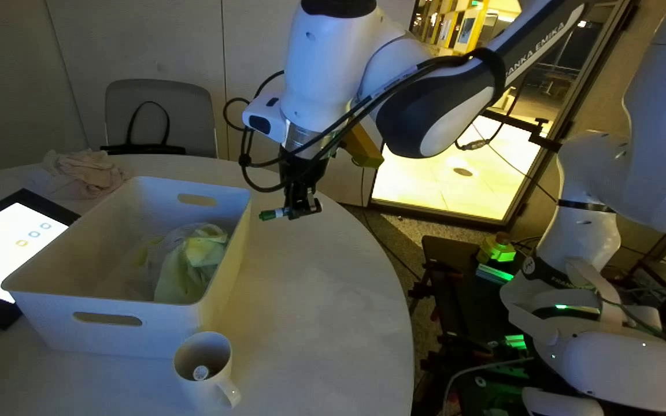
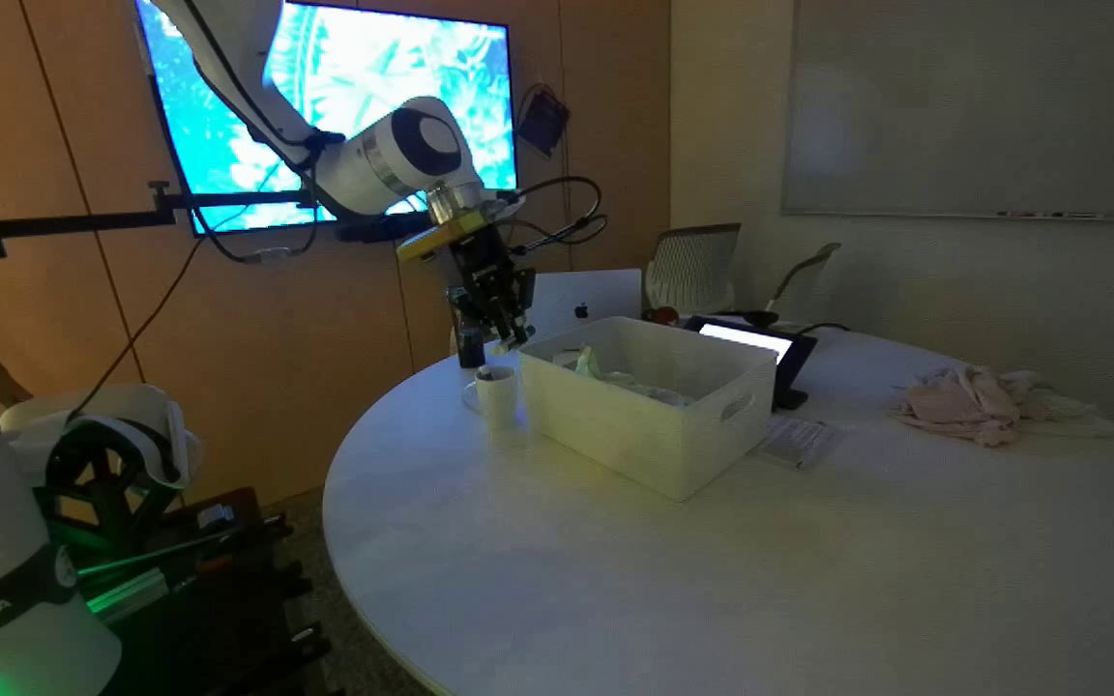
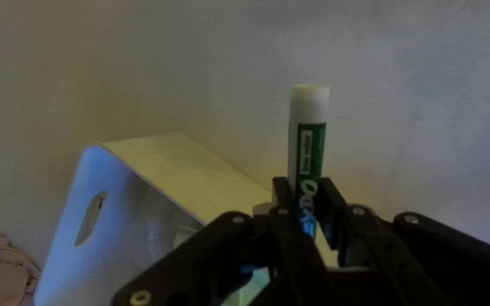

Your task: Put the cloths in the box, then put the marker and the yellow object in the cup

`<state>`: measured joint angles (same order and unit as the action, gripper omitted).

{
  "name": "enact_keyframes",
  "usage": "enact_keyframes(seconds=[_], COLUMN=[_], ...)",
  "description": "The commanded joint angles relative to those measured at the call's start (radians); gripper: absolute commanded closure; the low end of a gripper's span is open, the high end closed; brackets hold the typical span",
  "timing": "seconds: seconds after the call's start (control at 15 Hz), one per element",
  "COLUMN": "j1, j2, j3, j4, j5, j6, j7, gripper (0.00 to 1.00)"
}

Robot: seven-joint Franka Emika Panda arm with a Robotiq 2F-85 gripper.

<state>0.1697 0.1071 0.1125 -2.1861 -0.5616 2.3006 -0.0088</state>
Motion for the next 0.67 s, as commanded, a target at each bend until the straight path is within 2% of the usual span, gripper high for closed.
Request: enact_keyframes(seconds=[0.0, 0.6], j1=[0.011, 0.033], j2=[-0.029, -0.019], j3=[0.025, 0.055], j4=[0.012, 0.036], j5=[0.058, 0.098], j6=[-0.021, 0.012], j7=[0.021, 0.085], gripper=[0.85, 0.85])
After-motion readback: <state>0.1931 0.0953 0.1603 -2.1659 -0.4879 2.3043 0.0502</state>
